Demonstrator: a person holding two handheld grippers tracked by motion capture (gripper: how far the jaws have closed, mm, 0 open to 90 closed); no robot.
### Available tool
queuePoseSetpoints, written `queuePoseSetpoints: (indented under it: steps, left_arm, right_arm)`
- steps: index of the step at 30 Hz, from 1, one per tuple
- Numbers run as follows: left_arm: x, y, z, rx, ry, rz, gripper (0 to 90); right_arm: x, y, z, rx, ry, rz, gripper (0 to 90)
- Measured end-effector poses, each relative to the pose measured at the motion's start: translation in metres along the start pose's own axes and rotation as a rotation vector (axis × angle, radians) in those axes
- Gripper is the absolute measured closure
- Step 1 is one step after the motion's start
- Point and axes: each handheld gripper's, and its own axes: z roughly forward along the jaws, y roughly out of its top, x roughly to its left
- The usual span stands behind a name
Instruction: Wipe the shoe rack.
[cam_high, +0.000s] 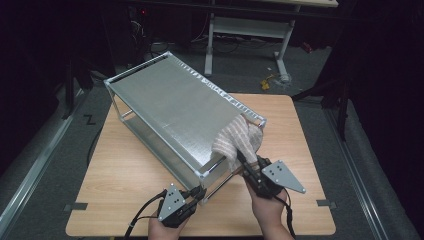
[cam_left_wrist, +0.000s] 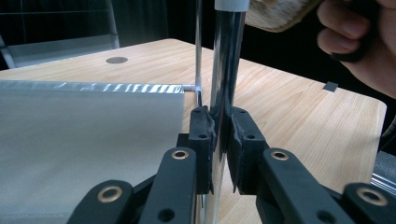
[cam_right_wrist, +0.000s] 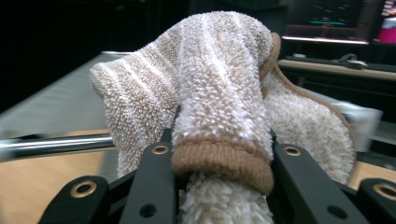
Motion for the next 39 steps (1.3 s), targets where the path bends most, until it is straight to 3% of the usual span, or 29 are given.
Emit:
queuePoseSetpoints:
  steps: [9,15,26,32,39]
  left_arm:
    - [0.000,0.000,0.000,-0.001,-0.003,-0.004,80.5]
    - [0.000,0.000,0.001,-0.002,-0.007,-0.002,80.4]
    - [0.000,0.000,0.001,0.000,-0.009,-0.007,80.1]
    - [0.001,0.001,0.000,0.003,-0.010,-0.008,79.8]
    - [0.000,0.001,0.000,0.000,-0.010,-0.012,79.5]
  right_arm:
    - [-0.048,0.000,0.015,0.038,-0.146,0.031,71.7]
    - [-0.066,-0.001,0.021,0.057,-0.191,0.043,71.8]
    - [-0.061,0.006,0.010,0.040,-0.170,0.035,72.0]
    - [-0.050,0.008,-0.019,0.003,-0.140,0.018,72.0]
    - [-0.039,-0.010,-0.057,0.044,-0.113,0.000,72.0]
